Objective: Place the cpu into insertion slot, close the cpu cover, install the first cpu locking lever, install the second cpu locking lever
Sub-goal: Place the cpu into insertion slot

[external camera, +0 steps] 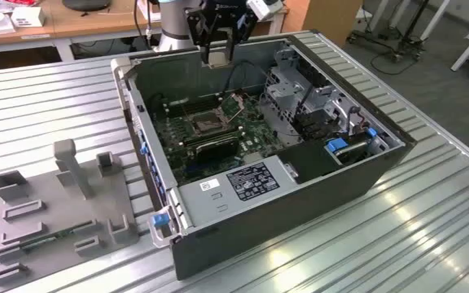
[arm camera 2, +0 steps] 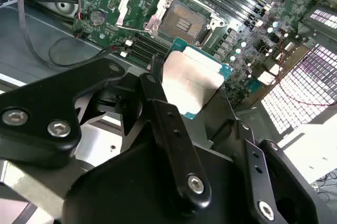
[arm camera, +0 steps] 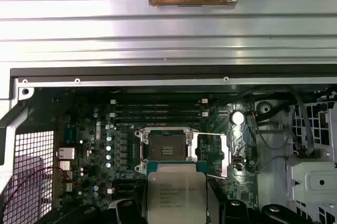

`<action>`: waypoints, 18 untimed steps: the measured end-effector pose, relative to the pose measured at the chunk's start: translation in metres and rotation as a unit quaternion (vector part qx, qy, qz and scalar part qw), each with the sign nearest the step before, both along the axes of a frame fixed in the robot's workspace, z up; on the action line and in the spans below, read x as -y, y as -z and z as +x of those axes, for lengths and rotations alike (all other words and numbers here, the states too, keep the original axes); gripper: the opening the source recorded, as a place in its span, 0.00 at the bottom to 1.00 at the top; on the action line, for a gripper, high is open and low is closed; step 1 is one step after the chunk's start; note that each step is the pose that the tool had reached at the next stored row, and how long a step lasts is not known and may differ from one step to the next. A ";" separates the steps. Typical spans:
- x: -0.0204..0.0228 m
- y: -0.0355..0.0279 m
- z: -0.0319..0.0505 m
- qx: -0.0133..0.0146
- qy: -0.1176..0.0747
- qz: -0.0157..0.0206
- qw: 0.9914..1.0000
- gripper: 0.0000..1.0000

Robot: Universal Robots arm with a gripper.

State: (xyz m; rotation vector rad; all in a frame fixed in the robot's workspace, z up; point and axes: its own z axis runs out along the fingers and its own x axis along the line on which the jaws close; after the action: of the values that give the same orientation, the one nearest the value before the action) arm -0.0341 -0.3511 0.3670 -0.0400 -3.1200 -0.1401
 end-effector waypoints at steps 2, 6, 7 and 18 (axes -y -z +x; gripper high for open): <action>0.0000 0.0000 0.0000 0.000 0.000 0.000 1.000 0.54; 0.0001 0.0001 0.0000 0.000 0.000 0.000 1.000 0.54; 0.0004 0.0001 0.0000 0.000 0.000 0.000 1.000 0.54; 0.0029 0.0004 0.0000 0.000 0.000 0.000 1.000 0.54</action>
State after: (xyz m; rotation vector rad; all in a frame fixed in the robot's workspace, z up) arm -0.0341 -0.3541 0.3667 -0.0400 -3.1200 -0.1399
